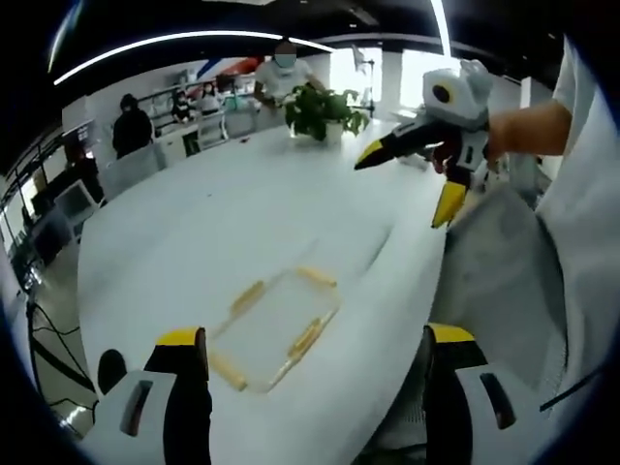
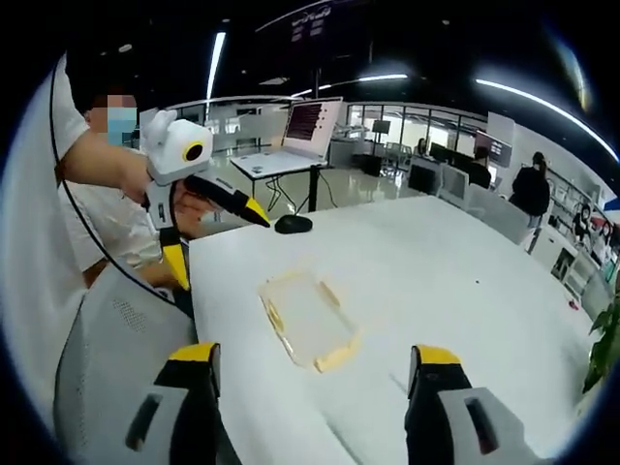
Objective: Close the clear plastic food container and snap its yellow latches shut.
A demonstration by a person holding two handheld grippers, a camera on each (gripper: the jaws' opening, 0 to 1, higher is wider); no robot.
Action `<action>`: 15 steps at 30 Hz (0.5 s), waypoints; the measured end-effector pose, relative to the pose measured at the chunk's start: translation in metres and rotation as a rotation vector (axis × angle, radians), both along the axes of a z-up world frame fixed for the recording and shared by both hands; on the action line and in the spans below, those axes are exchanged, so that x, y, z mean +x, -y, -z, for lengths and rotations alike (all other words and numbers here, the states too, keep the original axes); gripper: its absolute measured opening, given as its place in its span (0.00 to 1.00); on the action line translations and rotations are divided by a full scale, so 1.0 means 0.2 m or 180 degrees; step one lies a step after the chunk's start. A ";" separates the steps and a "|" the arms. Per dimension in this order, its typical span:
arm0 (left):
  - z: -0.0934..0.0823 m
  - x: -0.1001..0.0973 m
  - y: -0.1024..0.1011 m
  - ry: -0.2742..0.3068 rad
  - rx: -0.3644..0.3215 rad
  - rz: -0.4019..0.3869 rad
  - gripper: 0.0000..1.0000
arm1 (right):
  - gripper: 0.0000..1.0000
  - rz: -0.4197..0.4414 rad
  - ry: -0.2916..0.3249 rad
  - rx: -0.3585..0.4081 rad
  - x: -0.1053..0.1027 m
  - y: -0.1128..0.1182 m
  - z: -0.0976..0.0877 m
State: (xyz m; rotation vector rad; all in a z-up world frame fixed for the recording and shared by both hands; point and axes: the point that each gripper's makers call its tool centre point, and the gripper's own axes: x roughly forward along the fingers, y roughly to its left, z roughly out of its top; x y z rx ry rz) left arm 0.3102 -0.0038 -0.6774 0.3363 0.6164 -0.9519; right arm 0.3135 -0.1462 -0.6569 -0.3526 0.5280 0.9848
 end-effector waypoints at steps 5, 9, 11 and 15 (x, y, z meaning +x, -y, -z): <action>0.00 0.05 -0.04 0.0043 0.0013 -0.0025 0.90 | 0.79 0.0004 -0.0026 -0.0021 0.02 -0.01 0.02; 0.04 0.06 -0.06 0.0034 0.0071 0.0049 0.90 | 0.78 -0.0022 -0.0025 -0.0057 0.04 -0.01 0.03; 0.07 0.07 -0.07 0.0028 0.0180 0.0111 0.89 | 0.78 -0.0026 -0.0038 -0.0071 0.05 -0.01 0.04; 0.09 0.08 -0.09 0.0024 0.0260 0.0190 0.90 | 0.78 -0.0059 -0.0045 -0.0080 0.06 -0.02 0.04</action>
